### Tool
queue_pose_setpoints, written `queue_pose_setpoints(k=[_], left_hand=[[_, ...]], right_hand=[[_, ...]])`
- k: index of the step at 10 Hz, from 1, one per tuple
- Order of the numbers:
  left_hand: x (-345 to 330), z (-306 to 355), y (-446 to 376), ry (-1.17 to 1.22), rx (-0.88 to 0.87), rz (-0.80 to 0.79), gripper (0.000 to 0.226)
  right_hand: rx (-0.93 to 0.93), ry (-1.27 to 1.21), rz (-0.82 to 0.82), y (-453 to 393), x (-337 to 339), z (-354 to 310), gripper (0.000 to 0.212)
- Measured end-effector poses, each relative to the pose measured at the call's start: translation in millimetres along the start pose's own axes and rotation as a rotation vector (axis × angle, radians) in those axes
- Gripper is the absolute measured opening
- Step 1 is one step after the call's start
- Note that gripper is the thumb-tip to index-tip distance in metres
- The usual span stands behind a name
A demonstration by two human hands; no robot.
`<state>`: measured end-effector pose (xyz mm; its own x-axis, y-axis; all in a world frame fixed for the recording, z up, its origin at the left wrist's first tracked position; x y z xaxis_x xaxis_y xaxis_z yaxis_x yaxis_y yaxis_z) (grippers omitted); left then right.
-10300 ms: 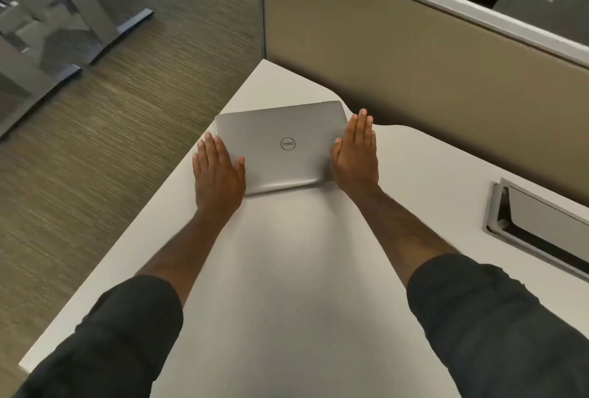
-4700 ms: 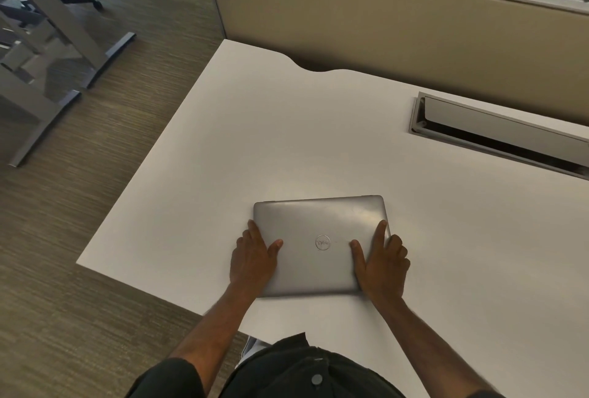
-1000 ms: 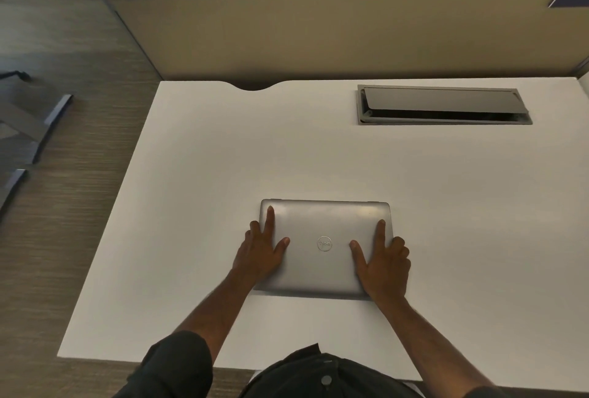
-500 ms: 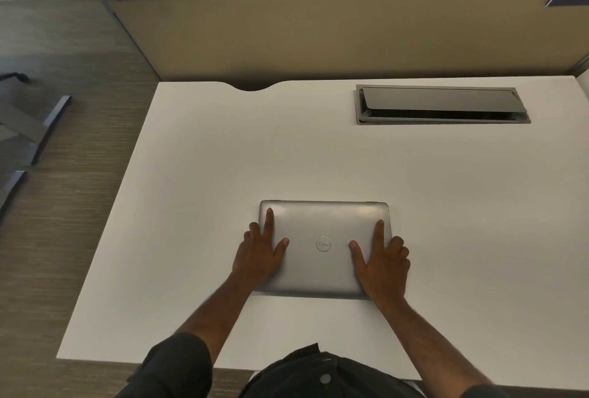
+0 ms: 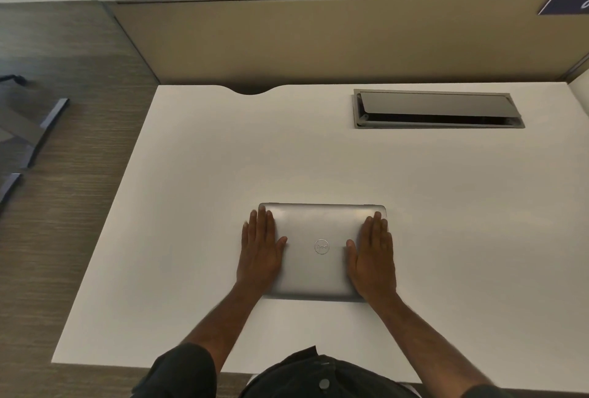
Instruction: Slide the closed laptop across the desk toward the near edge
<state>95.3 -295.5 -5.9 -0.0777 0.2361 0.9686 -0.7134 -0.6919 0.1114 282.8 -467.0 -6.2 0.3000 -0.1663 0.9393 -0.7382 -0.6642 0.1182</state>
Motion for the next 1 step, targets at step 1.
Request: queue_pose_setpoints(k=[1], left_hand=[[-2.5, 16.5, -8.0, 0.009, -0.067, 0.029, 0.067]], right_hand=[[0.078, -0.061, 0.007, -2.8, -6.2, -13.5, 0.069]])
Point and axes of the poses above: each hand's wrist, its own y-axis away from the middle knuckle, its own x-axis out of the back of the hand, z = x × y, the point moved 3 cm from there along -y, towards the middle knuckle, and after that the axes turned 4 degrees about -x, right-handed, at the moved point
